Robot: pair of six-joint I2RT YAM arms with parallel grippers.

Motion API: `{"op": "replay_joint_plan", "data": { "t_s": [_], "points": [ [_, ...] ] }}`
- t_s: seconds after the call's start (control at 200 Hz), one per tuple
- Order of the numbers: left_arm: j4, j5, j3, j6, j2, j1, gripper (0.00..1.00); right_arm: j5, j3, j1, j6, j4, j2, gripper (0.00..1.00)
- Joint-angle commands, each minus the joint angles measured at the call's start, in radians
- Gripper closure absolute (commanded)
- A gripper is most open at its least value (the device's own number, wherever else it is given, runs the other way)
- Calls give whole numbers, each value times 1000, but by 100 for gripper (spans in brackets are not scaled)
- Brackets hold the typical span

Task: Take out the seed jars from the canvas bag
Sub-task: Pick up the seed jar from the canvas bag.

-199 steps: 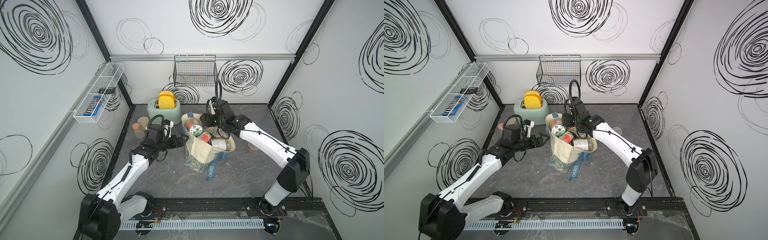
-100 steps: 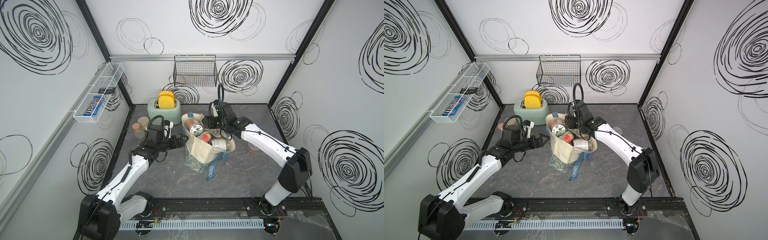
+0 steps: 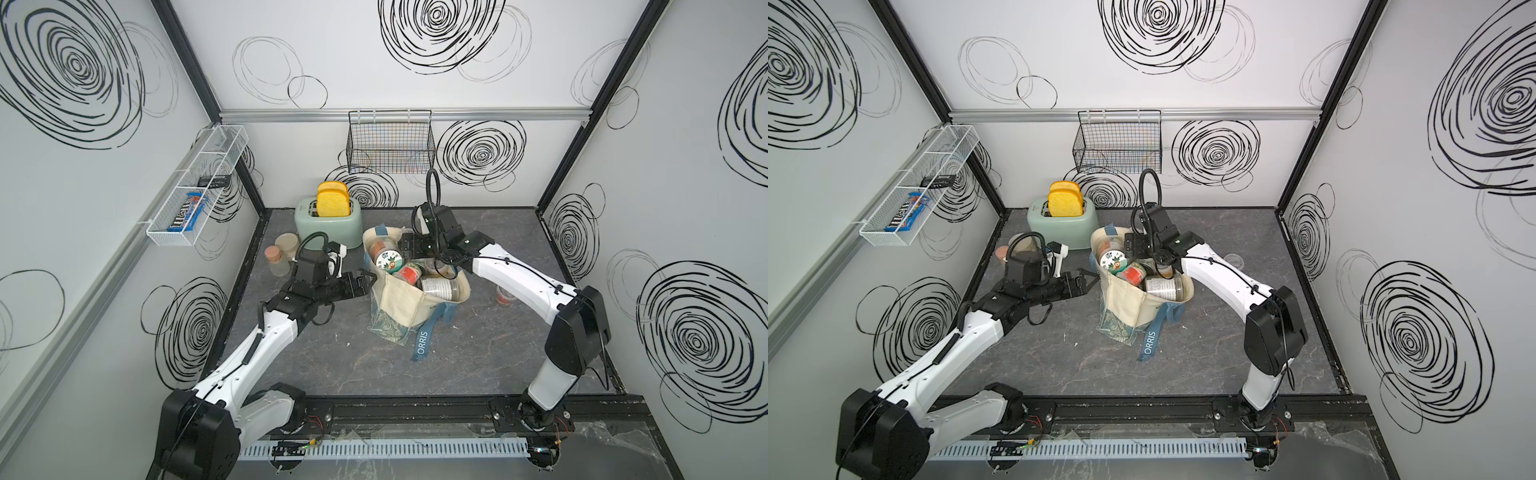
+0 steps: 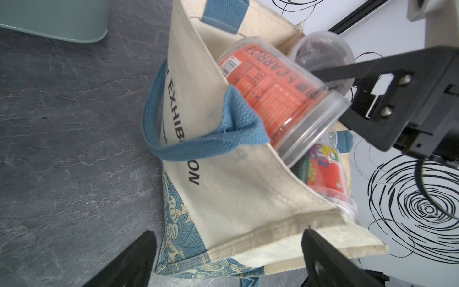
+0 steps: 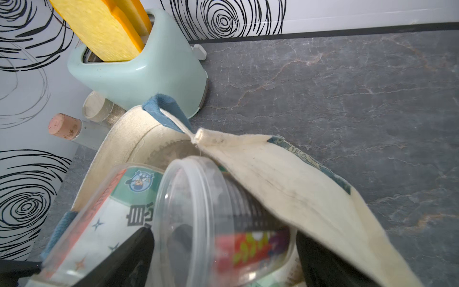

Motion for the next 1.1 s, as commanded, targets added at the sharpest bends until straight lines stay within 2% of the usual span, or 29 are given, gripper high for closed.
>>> {"op": "replay_joint_plan", "data": {
  "t_s": [0.0, 0.205, 0.34, 0.435, 0.555, 0.89, 1.096],
  "points": [
    [28, -3, -7, -2, -19, -5, 4, -70, 10, -13, 27, -7, 25, 4],
    [23, -3, -10, 3, -27, 0, 4, -252, -61, -64, 151, 59, 8, 7],
    [25, -2, -13, 3, -28, 0, 4, -356, -141, -98, 233, 175, -35, 12],
    [24, -2, -13, 3, -31, 1, 4, -430, -213, -132, 301, 271, -71, 20],
    [21, -2, -13, 3, -34, 3, 4, -450, -249, -155, 336, 318, -115, 24],
    [15, -6, -13, 5, -38, 3, 4, -513, -281, -225, 386, 381, -225, 25],
    [17, -10, -23, 5, -44, 5, 4, -517, -377, -352, 380, 407, -362, 26]
  ]
}}
